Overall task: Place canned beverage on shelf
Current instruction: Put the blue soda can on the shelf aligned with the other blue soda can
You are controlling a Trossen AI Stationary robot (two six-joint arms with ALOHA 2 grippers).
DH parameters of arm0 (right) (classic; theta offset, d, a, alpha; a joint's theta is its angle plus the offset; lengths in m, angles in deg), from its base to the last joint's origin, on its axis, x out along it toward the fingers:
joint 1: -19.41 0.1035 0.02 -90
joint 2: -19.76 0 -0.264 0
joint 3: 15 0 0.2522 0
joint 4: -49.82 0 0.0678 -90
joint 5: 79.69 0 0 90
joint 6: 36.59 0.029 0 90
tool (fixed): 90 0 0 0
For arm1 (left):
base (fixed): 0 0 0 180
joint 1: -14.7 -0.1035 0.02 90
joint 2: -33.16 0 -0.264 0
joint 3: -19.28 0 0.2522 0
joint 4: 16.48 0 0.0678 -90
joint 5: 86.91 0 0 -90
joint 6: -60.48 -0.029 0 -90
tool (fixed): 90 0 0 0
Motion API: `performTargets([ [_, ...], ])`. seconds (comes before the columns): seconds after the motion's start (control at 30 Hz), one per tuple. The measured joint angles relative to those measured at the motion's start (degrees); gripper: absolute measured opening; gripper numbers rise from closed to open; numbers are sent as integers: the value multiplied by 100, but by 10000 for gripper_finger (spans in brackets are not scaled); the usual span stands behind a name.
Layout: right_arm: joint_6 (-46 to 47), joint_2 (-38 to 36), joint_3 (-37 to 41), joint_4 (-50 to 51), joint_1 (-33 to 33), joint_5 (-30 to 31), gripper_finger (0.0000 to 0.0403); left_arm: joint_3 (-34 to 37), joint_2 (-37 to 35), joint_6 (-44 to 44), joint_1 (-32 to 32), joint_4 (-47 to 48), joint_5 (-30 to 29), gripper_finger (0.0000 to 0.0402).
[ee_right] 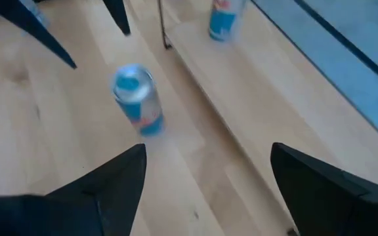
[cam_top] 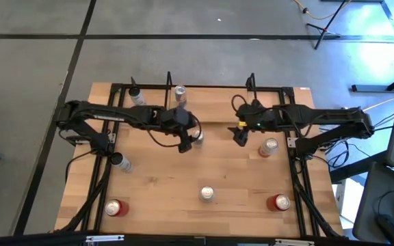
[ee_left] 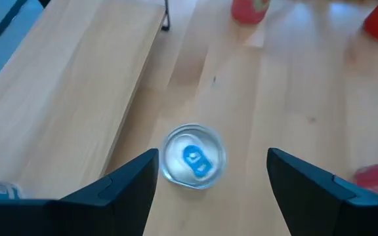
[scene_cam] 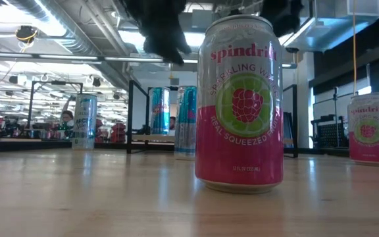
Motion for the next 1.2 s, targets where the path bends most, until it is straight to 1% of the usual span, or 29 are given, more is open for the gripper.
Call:
performTargets([
  [0.13,421,-265,625,0,0,-2,312,0,229,-70,-170,-106,206,270],
  [0.27,713,-359,1033,-24,0,6,312,0,560,-70,-278,-332,348,270],
  [0.4,806,-357,1212,-51,0,1,312,2,785,-48,-283,-554,424,270],
  [0.53,810,-357,1249,-60,0,1,312,0,959,-24,-283,-543,331,270],
  [0.73,810,-357,1249,-66,0,79,312,0,1043,-19,-283,-505,472,268],
  [0.83,810,-357,1249,-87,0,199,312,0,1044,-22,-289,-458,451,250],
  [1.0,715,-357,1249,-298,0,316,312,-4,1036,-80,-355,-291,535,197],
  [1.13,613,-357,1249,-413,-2,348,312,-4,933,-316,-363,-238,627,197],
  [1.2,603,-357,1249,-414,-2,348,312,-40,790,-366,-377,93,657,197],
])
